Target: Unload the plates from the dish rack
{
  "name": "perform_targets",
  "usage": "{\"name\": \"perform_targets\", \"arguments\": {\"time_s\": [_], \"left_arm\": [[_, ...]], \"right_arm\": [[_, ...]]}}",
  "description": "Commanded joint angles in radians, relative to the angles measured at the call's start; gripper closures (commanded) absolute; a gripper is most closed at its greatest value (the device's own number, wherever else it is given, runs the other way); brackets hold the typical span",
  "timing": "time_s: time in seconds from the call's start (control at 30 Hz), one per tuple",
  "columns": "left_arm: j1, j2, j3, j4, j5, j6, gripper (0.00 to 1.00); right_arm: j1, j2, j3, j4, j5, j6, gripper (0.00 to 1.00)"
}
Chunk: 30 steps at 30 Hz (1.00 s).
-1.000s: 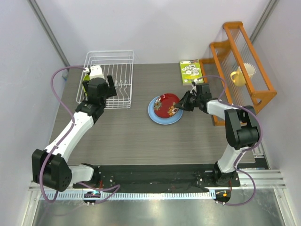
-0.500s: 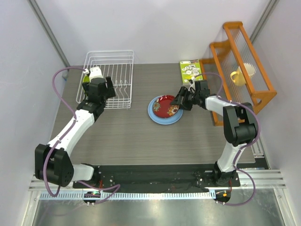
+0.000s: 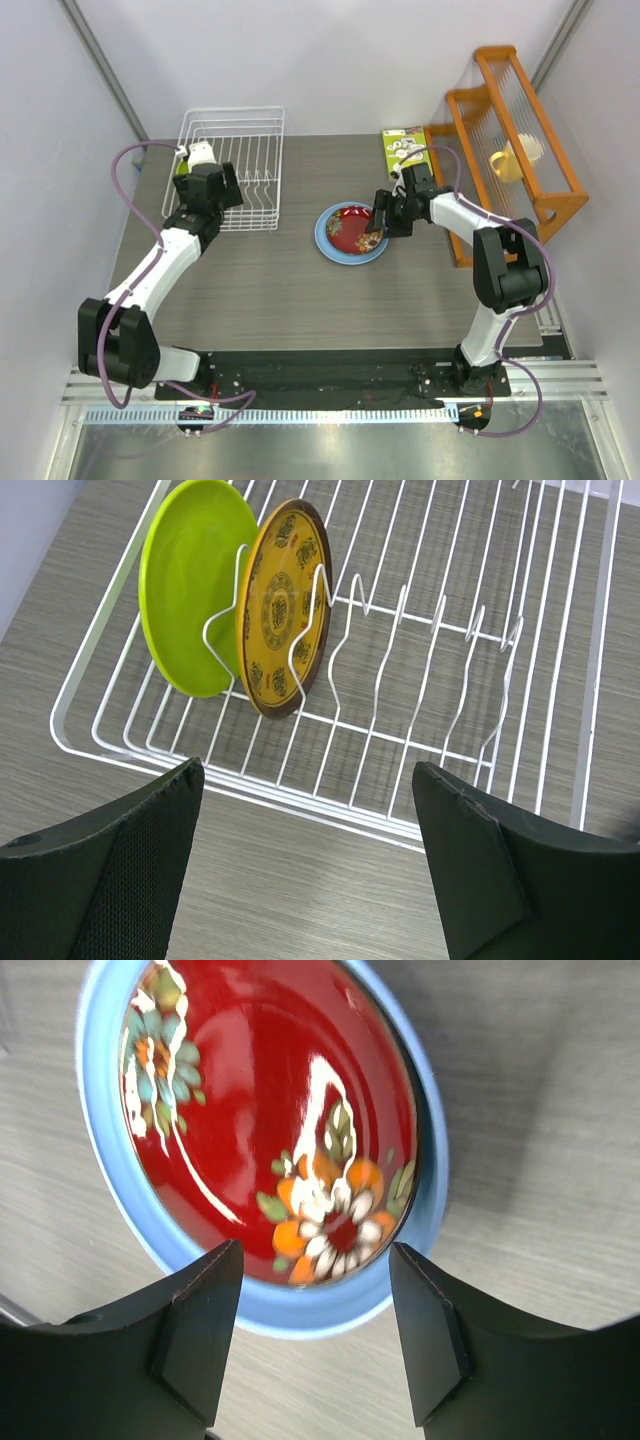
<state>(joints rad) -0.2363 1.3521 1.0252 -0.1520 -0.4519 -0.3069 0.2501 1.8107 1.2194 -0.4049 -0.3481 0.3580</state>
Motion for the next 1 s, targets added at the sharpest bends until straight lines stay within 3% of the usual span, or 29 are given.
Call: {"name": "perform_targets", "arguments": {"time_s": [0.0, 0.3, 0.87, 0.93, 0.97], "left_arm": [[0.011, 0.009, 0.042, 0.005, 0.004, -0.005, 0.15], [0.060, 0.079, 0.068, 0.074, -0.030, 0.009, 0.13], [0.144, 0.387, 0.226, 0.196, -0.022, 0.011, 0.26], [0.150, 0.416, 0.242, 0.197, -0.021, 0.015, 0.31], [0.150, 0.426, 0.246, 0.195, -0.015, 0.017, 0.44]], "right_arm": [[0.021, -0.060, 0.037, -0.077, 0.018, -0.051, 0.34], [0.029, -0.210, 0.031, -0.077, 0.227, -0.047, 0.34], [0.029, -0.346, -0.017, -0.077, 0.264, -0.044, 0.33], [0.029, -0.344, -0.023, -0.078, 0.265, -0.039, 0.33], [0.029, -0.344, -0.029, -0.077, 0.265, -0.039, 0.33]]}}
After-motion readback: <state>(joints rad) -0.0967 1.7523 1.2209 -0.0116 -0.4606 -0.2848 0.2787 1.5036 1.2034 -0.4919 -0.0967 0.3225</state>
